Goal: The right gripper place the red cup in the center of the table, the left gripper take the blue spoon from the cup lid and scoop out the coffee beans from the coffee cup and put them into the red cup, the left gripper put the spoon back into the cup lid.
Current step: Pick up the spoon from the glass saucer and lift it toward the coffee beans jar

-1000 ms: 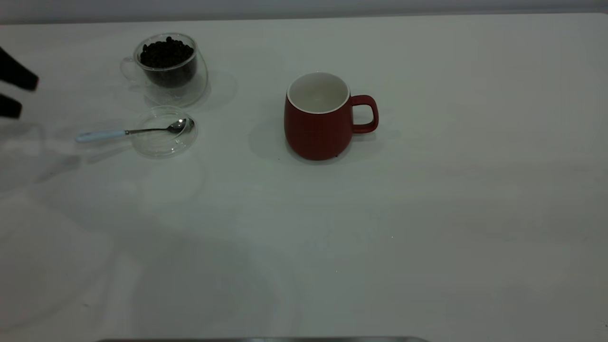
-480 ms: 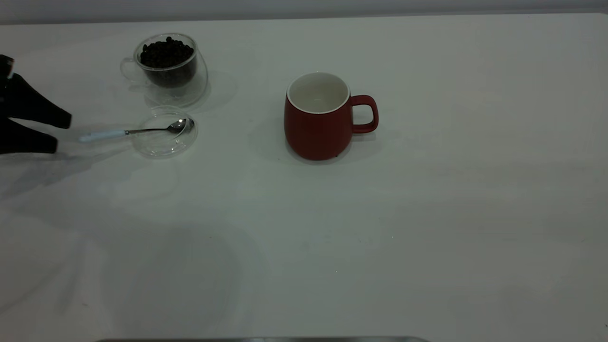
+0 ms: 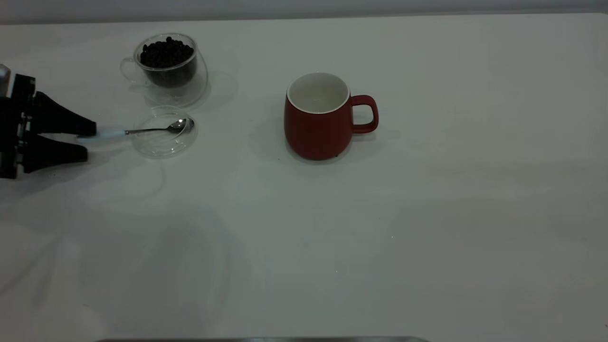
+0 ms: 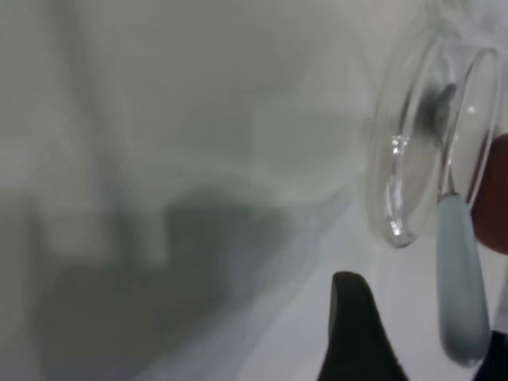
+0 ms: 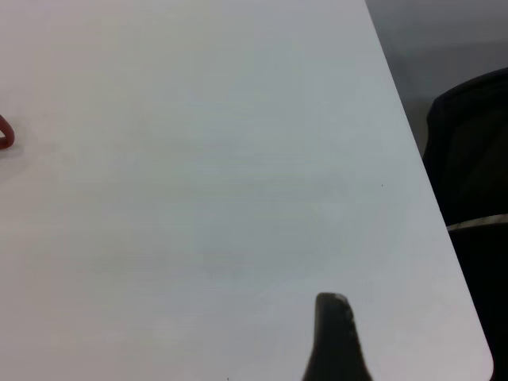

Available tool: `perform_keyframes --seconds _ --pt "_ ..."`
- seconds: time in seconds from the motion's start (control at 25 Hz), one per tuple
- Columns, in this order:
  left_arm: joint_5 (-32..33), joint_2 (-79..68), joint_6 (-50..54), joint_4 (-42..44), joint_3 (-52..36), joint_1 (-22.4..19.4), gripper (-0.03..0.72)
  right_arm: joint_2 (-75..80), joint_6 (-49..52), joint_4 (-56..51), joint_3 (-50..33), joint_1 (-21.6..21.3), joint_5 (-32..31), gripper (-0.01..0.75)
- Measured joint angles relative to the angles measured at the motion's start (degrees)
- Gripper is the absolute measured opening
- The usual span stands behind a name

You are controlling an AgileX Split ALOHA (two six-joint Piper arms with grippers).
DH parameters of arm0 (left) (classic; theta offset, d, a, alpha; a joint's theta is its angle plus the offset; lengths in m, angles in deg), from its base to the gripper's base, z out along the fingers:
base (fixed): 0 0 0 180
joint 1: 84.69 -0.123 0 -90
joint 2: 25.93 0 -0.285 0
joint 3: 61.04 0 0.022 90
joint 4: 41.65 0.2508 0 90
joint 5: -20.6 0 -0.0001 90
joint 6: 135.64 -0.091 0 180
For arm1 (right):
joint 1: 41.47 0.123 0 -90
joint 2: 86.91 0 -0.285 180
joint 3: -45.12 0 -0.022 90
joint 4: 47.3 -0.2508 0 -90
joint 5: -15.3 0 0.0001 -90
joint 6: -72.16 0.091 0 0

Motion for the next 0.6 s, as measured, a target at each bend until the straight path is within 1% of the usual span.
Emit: perform_keyframes --seconds 0.36,0.52,0.6 --pt "5.2 -1.7 -4.3 -4.7 0.0 0.0 0.511 0.0 0.0 0.0 0.0 0.0 0.0 0.569" --pt "5.7 -1.7 -4.7 -5.3 0.0 0.0 0.479 0.0 0.0 0.0 0.0 0.0 0.0 0.569" --pt "5.8 -1.7 -4.7 -5.3 0.0 0.0 0.447 0.0 0.0 0.0 0.0 0.0 0.0 0.569"
